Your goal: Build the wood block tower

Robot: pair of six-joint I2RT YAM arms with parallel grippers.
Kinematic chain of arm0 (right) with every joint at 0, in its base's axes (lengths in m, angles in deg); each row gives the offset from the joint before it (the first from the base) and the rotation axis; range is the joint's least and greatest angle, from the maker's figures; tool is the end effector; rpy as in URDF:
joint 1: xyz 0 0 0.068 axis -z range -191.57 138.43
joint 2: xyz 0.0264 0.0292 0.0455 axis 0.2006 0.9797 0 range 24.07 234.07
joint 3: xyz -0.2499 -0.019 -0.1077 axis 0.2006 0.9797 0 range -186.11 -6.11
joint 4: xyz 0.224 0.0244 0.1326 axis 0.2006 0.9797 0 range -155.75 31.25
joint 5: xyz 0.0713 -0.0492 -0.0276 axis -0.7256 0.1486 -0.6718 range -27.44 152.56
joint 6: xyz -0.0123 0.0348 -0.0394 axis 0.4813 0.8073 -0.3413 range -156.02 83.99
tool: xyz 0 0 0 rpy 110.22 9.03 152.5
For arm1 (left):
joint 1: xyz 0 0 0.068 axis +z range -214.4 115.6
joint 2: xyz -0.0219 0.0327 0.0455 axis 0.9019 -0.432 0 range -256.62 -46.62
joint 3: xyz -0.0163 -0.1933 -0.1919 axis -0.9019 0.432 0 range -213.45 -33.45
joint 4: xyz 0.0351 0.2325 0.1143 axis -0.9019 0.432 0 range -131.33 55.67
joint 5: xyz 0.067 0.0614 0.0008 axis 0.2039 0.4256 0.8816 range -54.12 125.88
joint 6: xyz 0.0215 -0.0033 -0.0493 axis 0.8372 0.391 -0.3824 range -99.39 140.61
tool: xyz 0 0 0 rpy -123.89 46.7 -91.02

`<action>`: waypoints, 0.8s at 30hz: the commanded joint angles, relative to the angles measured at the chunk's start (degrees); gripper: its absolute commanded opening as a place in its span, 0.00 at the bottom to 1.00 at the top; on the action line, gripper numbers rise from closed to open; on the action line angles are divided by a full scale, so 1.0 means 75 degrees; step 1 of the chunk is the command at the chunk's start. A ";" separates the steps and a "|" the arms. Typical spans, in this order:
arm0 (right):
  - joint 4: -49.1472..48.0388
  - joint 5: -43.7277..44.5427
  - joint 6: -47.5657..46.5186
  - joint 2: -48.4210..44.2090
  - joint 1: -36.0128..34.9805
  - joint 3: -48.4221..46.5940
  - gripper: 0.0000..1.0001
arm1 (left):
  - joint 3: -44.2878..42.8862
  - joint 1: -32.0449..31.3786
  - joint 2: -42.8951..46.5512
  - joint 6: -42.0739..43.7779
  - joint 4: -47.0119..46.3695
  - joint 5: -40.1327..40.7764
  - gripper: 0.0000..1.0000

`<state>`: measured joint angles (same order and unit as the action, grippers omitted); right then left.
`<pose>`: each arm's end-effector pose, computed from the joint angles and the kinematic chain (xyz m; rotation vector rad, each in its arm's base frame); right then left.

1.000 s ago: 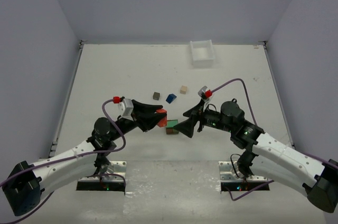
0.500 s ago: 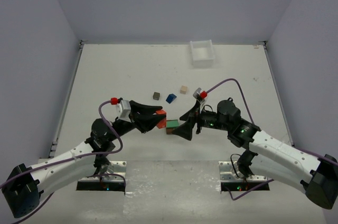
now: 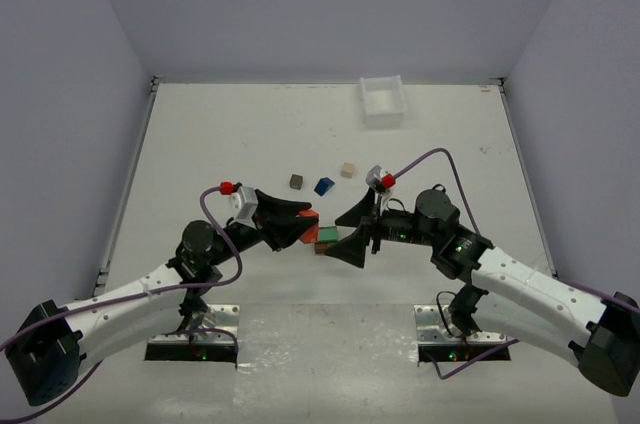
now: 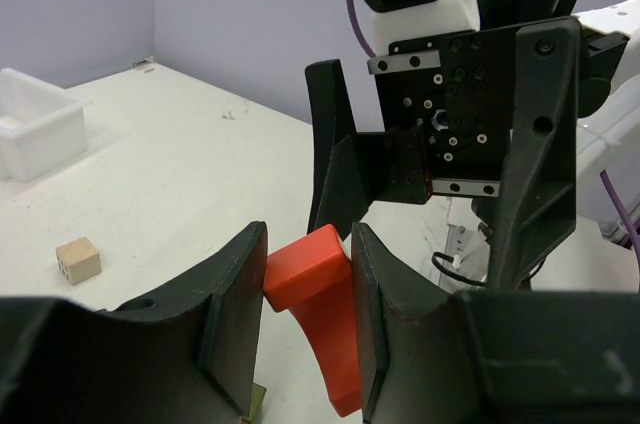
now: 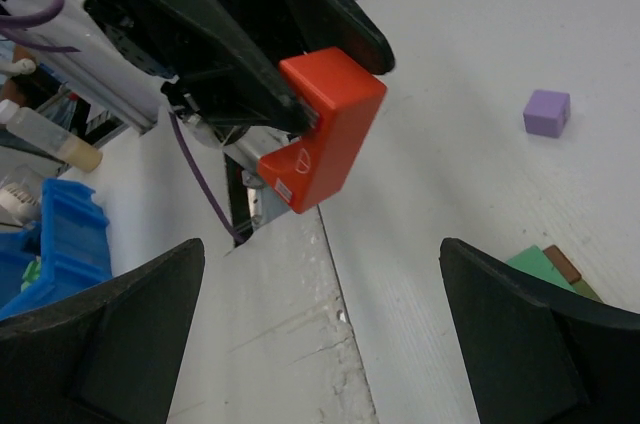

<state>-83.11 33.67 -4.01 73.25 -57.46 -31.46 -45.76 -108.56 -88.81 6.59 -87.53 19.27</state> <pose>0.1269 0.1558 0.2572 -0.6426 1.7757 1.4017 0.1152 -0.1260 0.2513 0.6040 1.2333 -1.0466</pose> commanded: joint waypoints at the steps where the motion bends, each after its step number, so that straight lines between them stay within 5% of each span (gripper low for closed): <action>1: -0.1520 -0.0715 -0.0099 0.0095 0.0013 -0.0028 0.99 | -0.0209 0.0029 0.0000 -0.0038 -0.0698 -0.0117 0.00; 18: -0.3896 -0.1437 0.0455 0.1602 0.0013 -0.0288 0.95 | 0.0005 0.0029 0.0285 -0.0392 -0.1313 -0.0453 0.00; 24: -0.4770 -0.1361 0.0969 0.1958 0.0013 -0.0305 0.86 | 0.0053 0.0029 0.0180 -0.0489 -0.1551 -0.0495 0.00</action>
<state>-109.66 23.76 0.45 86.87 -57.46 -31.55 -45.70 -108.56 -87.35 3.80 -94.00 16.98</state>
